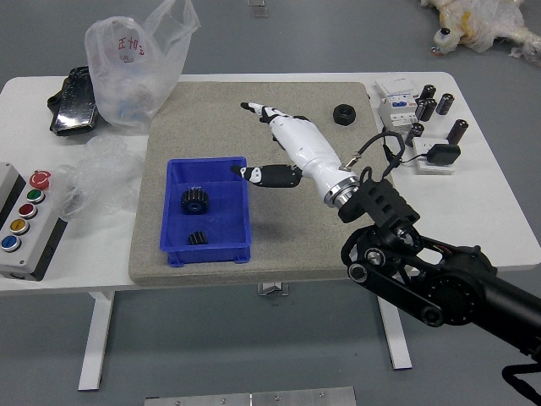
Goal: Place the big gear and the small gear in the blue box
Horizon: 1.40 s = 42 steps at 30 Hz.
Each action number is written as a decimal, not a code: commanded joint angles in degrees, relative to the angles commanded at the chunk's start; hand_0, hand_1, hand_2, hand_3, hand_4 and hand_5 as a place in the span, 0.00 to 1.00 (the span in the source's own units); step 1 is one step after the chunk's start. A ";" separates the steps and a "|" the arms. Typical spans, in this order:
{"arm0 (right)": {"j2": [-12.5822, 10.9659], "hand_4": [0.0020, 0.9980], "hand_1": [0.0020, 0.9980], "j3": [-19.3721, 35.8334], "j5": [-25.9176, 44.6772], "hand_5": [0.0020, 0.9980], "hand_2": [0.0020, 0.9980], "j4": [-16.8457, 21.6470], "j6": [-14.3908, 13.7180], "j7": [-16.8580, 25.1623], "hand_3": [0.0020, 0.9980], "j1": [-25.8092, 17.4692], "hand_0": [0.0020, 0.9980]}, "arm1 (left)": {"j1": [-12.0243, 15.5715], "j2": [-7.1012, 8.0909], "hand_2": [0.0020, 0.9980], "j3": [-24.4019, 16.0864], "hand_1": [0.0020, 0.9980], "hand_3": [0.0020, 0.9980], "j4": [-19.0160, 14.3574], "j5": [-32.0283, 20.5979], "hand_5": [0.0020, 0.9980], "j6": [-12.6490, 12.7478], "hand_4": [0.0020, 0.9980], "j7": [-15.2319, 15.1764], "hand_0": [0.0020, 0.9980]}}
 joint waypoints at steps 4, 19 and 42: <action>-2.62 0.83 0.76 6.71 8.78 0.42 0.80 -1.45 1.12 6.68 0.84 -4.21 0.52 | 0.05 -0.01 0.68 0.17 0.70 0.79 0.17 -0.24 0.61 0.28 0.75 -0.33 0.74; -6.17 0.84 0.70 26.04 41.82 0.55 0.74 -3.38 11.20 27.28 0.75 -20.57 0.54 | 0.29 -0.24 0.67 1.13 0.67 0.79 0.52 -1.74 0.61 0.72 0.75 -0.99 0.74; -5.93 0.84 0.66 32.15 64.84 0.56 0.69 -3.73 14.98 31.47 0.68 -23.61 0.54 | -0.52 0.47 0.55 4.71 0.57 0.78 0.72 -5.68 0.62 0.80 0.75 -2.36 0.74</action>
